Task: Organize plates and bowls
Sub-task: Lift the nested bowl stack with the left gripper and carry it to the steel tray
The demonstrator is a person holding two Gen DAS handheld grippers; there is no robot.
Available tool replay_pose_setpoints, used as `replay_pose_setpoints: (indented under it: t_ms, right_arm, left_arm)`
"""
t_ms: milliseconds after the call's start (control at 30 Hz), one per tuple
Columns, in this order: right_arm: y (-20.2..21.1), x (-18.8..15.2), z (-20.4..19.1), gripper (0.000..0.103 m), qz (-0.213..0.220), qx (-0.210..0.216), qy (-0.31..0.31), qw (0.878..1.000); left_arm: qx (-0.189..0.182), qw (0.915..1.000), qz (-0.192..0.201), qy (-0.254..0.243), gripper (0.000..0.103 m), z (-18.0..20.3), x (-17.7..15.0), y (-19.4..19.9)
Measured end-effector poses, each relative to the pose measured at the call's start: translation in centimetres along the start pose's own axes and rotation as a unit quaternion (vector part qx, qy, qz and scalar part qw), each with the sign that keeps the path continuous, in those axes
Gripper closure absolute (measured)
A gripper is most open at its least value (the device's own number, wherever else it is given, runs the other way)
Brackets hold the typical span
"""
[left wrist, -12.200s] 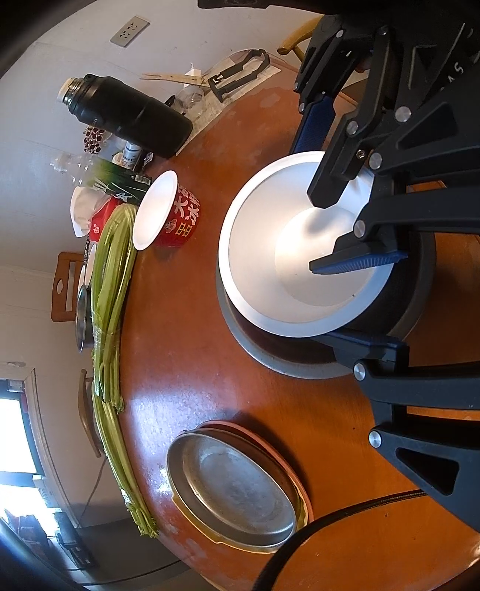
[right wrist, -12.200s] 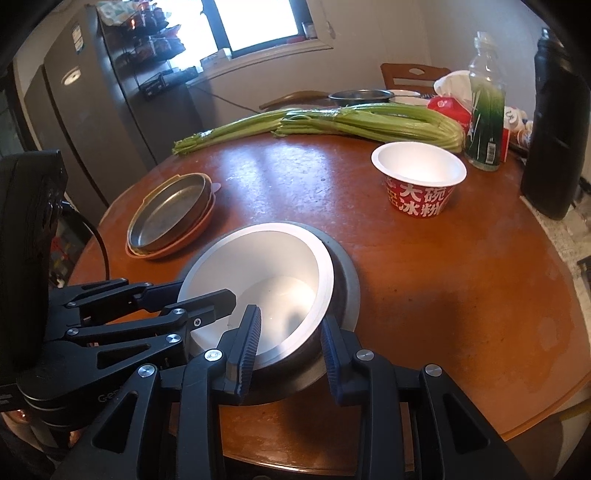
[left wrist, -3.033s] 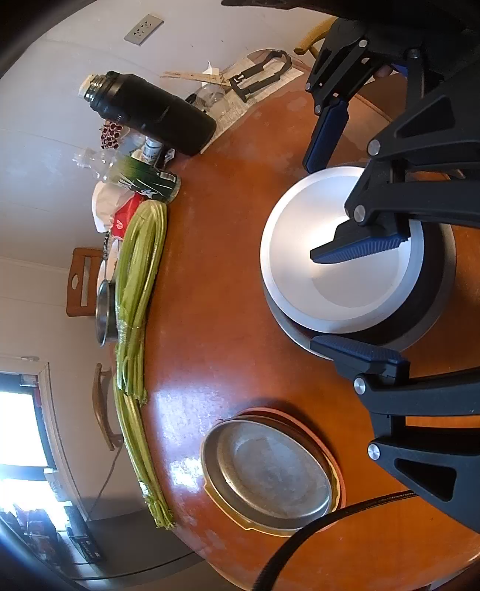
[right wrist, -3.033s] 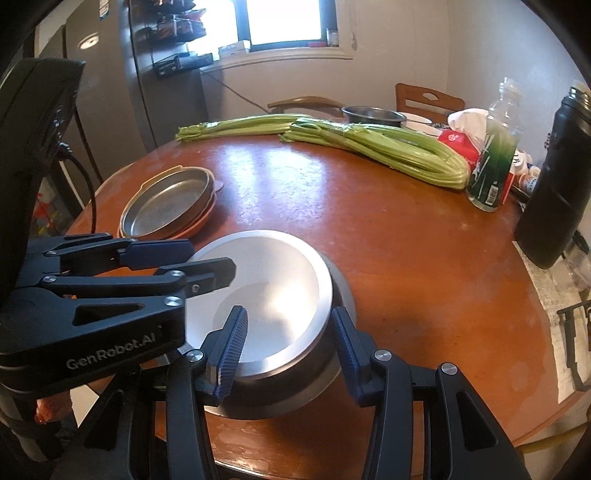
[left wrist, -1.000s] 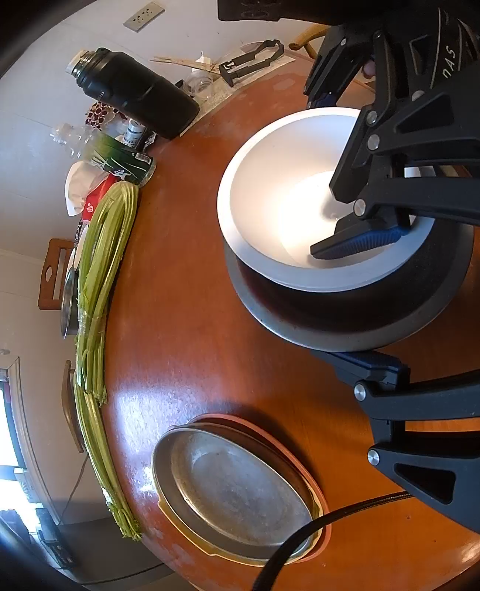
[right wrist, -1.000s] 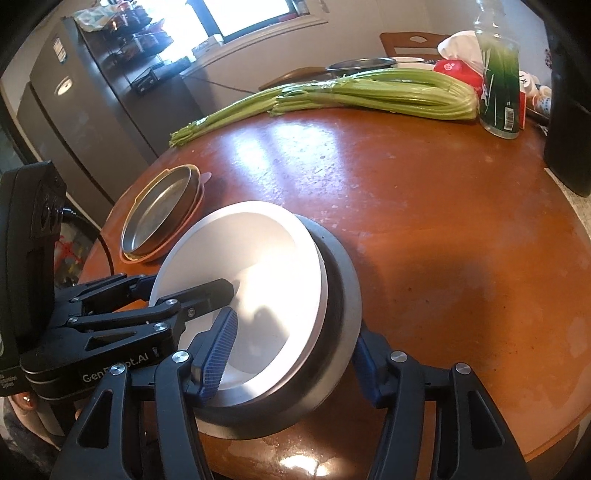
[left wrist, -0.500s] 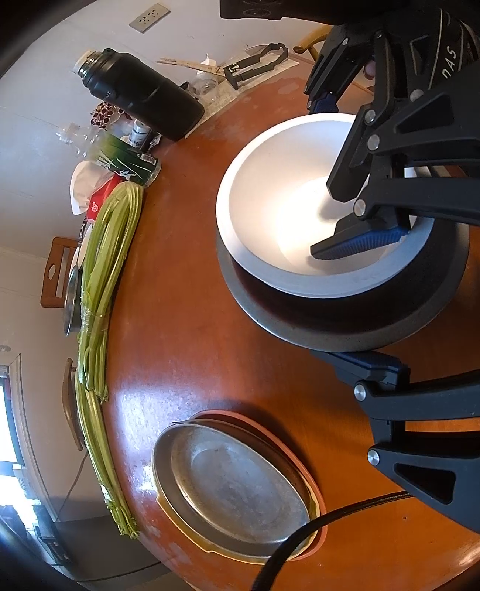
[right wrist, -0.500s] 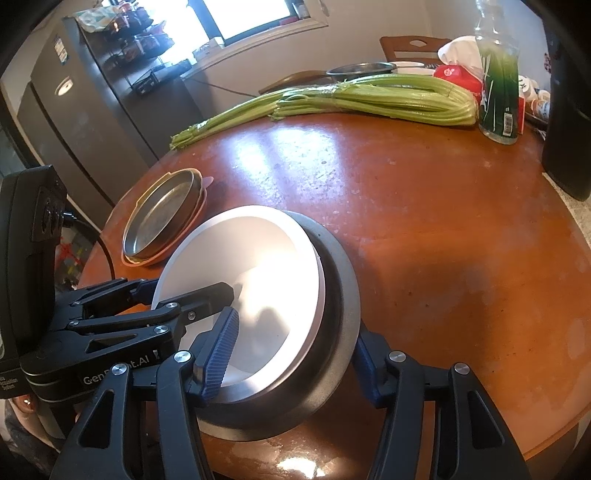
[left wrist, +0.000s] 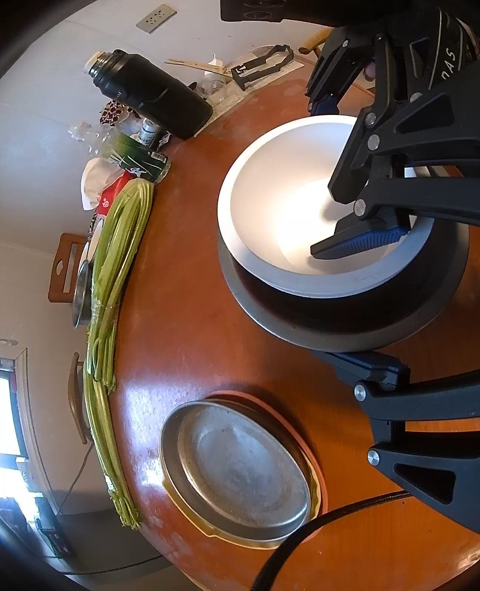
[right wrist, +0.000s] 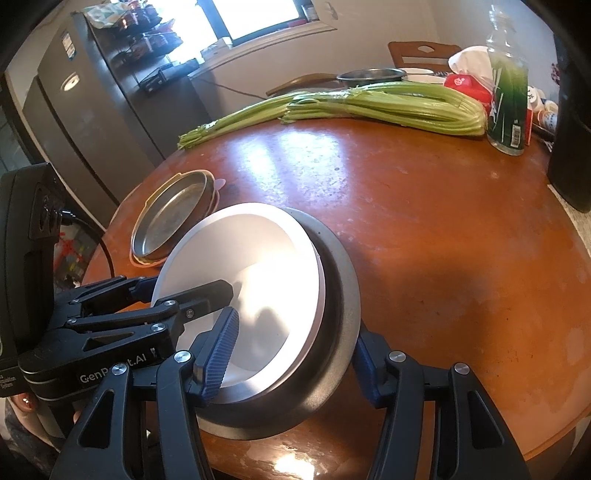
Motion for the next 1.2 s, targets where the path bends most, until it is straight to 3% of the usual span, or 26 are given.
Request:
replay_pose_setpoints:
  t_ms: [600, 1200]
  right_arm:
    - [0.1, 2.8, -3.6, 0.044, 0.020, 0.009, 0.036, 0.999]
    - [-2.2, 6.8, -9.5, 0.044, 0.030, 0.036, 0.082, 0.996]
  left_arm:
    - [0.021, 0.9992, 0.031, 0.014, 0.058, -3.0, 1.4, 2.7]
    - [0.056, 0.9955, 0.066, 0.039, 0.058, -8.6, 3.5, 5.8]
Point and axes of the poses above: each gripper's, at about its wrist camera, not at the fingertips, and y roughly against the way its jaws point, z to its right, x to its top, the point moved 2 cm from there along -y, roughly the way its jaws point, and after that the axes turned 2 degrees about x, right-handed, at the moved point
